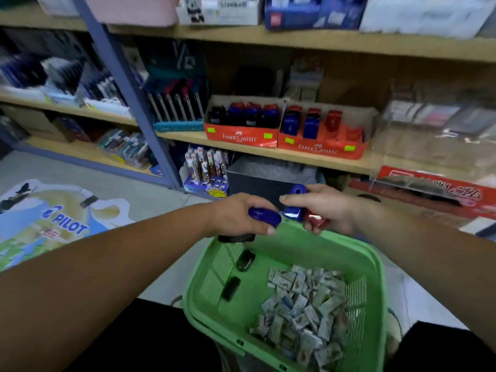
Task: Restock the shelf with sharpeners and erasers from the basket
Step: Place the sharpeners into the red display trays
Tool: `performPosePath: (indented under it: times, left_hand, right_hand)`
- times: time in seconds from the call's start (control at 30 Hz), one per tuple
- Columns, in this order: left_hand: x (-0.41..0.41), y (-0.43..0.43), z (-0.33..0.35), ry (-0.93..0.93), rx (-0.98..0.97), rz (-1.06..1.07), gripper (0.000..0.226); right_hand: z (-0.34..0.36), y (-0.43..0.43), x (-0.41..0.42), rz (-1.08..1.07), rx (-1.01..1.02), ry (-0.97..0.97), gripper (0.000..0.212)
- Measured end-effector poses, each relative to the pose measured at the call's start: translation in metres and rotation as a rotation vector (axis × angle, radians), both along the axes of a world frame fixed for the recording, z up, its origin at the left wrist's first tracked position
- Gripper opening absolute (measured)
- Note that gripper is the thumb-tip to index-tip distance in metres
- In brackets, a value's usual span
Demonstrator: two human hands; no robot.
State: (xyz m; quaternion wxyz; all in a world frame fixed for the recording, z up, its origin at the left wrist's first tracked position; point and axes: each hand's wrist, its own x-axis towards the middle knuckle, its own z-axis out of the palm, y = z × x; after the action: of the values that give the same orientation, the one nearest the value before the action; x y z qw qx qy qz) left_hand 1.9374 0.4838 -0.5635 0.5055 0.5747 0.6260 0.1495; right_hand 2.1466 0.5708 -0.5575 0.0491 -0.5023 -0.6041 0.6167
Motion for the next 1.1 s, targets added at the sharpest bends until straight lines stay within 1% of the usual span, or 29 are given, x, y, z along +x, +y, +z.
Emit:
performPosePath:
  times: [0.1, 0.2, 0.3, 0.33, 0.4, 0.47, 0.53, 0.6, 0.67, 0.77, 0.83, 0.93, 1.0, 1.1]
  left_hand:
    - [0.004, 0.009, 0.039, -0.136, 0.111, 0.116, 0.039]
    - [0.009, 0.023, 0.068, -0.164, 0.198, 0.155, 0.031]
    - [0.016, 0.045, 0.086, -0.203, 0.222, 0.225, 0.037]
    - [0.018, 0.051, 0.09, -0.207, 0.228, 0.242, 0.039]
    - [0.021, 0.064, 0.09, -0.217, 0.243, 0.288, 0.04]
    - [0.02, 0.074, 0.085, -0.207, 0.269, 0.365, 0.037]
    - [0.018, 0.084, 0.079, -0.163, 0.31, 0.451, 0.031]
    - [0.018, 0.095, 0.075, -0.159, 0.345, 0.502, 0.027]
    - [0.021, 0.105, 0.074, -0.186, 0.403, 0.508, 0.026]
    - [0.03, 0.128, 0.076, -0.201, 0.482, 0.473, 0.033]
    - [0.037, 0.146, 0.079, -0.135, 0.527, 0.39, 0.036]
    - [0.05, 0.179, 0.08, 0.052, 0.568, 0.23, 0.035]
    - [0.058, 0.198, 0.076, 0.145, 0.597, 0.175, 0.03]
    - [0.07, 0.214, 0.067, 0.316, 0.617, 0.09, 0.033]
  right_hand:
    - [0.044, 0.011, 0.004, -0.02, 0.049, 0.003, 0.037]
    - [0.084, 0.021, 0.007, -0.078, 0.171, 0.086, 0.026]
    - [0.106, 0.033, 0.007, -0.193, 0.29, 0.161, 0.021]
    - [0.109, 0.038, 0.008, -0.233, 0.293, 0.152, 0.023]
    - [0.106, 0.048, 0.011, -0.313, 0.236, 0.113, 0.032]
    - [0.1, 0.056, 0.018, -0.365, 0.177, 0.083, 0.039]
    - [0.097, 0.065, 0.028, -0.388, 0.159, 0.085, 0.04]
    - [0.095, 0.074, 0.038, -0.419, 0.175, 0.109, 0.04]
    - [0.092, 0.086, 0.045, -0.456, 0.208, 0.135, 0.042]
    - [0.084, 0.108, 0.047, -0.549, 0.218, 0.17, 0.048]
    - [0.077, 0.121, 0.049, -0.619, 0.19, 0.198, 0.05]
    - [0.072, 0.133, 0.054, -0.658, 0.13, 0.26, 0.051]
    - [0.074, 0.135, 0.06, -0.646, 0.14, 0.275, 0.043]
    - [0.074, 0.135, 0.073, -0.599, 0.192, 0.26, 0.029]
